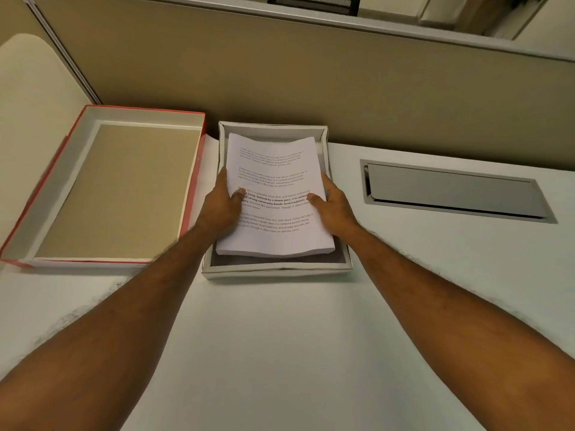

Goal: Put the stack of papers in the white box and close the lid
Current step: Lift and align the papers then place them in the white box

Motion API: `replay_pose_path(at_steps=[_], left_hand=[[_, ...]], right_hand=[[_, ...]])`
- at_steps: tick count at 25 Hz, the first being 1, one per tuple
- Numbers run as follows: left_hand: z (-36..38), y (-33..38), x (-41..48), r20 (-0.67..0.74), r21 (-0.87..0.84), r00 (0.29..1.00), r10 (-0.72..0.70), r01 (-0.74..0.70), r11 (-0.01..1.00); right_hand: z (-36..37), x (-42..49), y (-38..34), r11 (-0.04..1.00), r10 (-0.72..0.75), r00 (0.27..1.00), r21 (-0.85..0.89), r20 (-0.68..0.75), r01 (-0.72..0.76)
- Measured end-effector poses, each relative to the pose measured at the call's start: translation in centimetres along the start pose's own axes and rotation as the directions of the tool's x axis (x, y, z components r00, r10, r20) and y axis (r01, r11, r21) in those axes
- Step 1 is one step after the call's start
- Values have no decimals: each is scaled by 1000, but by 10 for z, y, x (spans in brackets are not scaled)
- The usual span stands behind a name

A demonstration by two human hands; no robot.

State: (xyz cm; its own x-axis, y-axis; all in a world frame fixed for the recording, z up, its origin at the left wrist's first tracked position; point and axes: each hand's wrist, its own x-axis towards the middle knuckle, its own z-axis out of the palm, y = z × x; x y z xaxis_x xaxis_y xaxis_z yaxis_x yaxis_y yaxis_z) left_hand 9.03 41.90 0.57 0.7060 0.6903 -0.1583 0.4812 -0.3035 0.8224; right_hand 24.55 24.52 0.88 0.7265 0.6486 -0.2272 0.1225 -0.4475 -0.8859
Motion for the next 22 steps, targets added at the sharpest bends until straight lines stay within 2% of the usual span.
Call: replay_pose_path(at_steps=[5, 10, 13, 17, 22], left_hand=[[8, 3, 8, 37, 42, 989, -146, 144, 989], [16, 8, 9, -27, 128, 968, -248, 250, 960], [21, 14, 8, -68, 176, 952, -299, 306, 936], [25, 14, -1, -109, 201, 958, -267, 284, 937], [26, 17, -16, -127, 396, 975, -182, 218, 892]], right_hand=[[-2, 7, -1, 988, 99, 994, -124, 48, -92], [3, 5, -8, 926, 186, 982, -342, 41, -161], [8, 4, -11, 897, 224, 975, -390, 0, -206], [10, 0, -12, 875, 208, 977, -436, -52, -209], [10, -13, -15, 808, 161, 986, -568, -40, -155]])
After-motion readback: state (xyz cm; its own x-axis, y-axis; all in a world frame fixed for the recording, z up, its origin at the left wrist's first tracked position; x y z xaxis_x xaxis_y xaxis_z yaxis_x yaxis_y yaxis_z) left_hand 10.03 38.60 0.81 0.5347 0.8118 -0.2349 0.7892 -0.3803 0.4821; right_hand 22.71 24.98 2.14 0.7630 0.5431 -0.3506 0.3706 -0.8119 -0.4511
